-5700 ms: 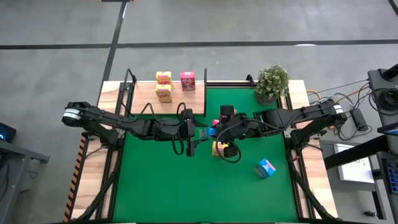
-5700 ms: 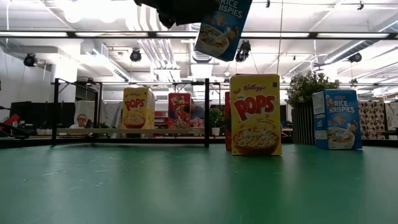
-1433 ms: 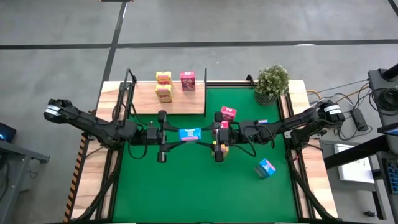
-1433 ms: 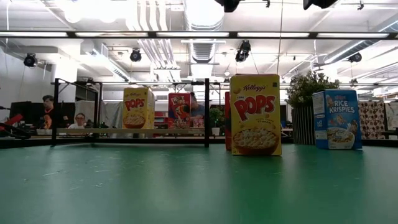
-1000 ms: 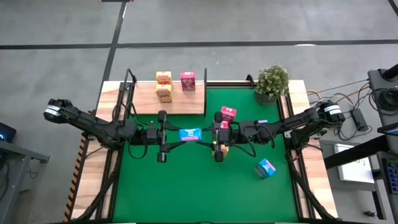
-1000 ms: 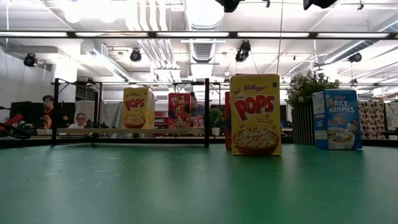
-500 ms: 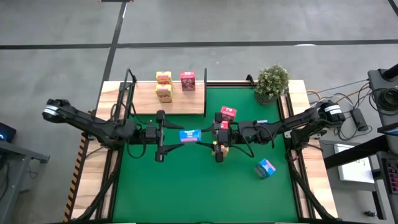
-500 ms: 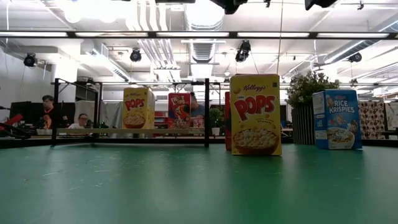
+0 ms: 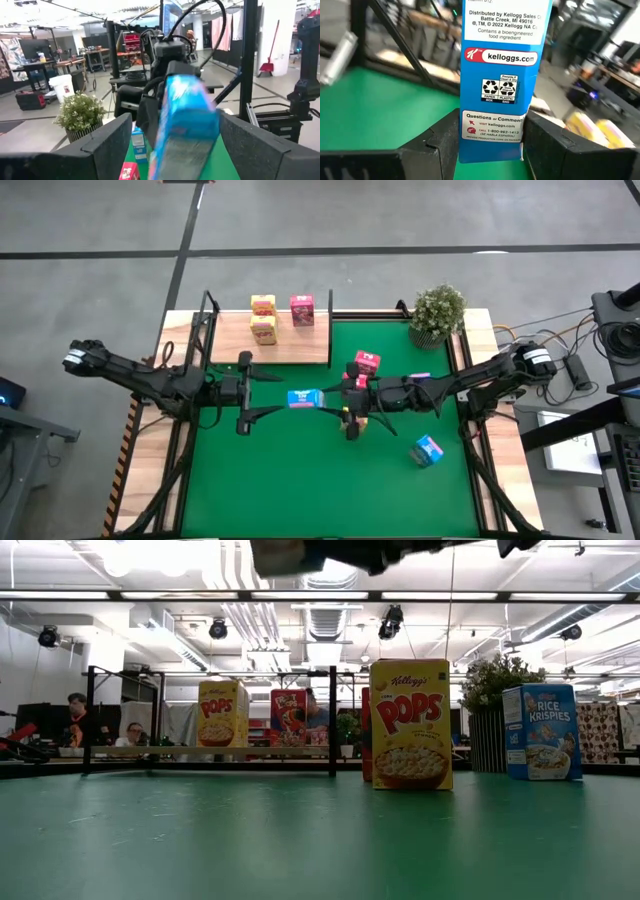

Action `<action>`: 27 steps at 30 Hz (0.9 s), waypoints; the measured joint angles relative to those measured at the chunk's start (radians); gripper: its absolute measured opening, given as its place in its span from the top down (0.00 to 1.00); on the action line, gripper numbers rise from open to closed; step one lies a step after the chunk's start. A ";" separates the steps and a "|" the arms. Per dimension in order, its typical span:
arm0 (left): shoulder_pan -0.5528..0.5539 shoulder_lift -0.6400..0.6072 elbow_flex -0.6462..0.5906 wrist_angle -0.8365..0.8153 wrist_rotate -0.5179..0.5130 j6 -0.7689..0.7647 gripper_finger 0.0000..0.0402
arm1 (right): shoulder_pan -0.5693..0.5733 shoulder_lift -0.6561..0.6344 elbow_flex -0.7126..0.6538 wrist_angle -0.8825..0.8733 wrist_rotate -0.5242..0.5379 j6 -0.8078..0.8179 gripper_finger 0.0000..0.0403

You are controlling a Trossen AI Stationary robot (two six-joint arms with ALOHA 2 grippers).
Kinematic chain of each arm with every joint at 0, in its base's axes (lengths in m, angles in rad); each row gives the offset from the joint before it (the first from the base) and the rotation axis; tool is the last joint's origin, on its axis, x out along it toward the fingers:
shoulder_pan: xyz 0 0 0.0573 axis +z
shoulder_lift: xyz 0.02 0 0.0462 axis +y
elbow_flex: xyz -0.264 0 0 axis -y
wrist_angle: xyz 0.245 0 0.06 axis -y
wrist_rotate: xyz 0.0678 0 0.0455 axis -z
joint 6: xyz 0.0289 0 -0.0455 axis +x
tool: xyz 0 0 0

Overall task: Stack cereal on shelf
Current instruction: Put the middle blue cereal box on the shelf

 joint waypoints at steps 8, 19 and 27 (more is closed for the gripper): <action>-0.004 0.108 0.200 -0.235 -0.001 0.010 0.30 | -0.005 0.000 0.000 -0.116 0.044 -0.016 0.55; -0.004 0.422 0.603 -0.813 -0.162 -0.081 0.30 | -0.006 0.000 0.000 -0.125 0.059 -0.014 0.55; -0.007 0.541 0.764 -1.031 -0.231 -0.155 0.30 | -0.007 0.000 0.000 -0.126 0.059 -0.022 0.55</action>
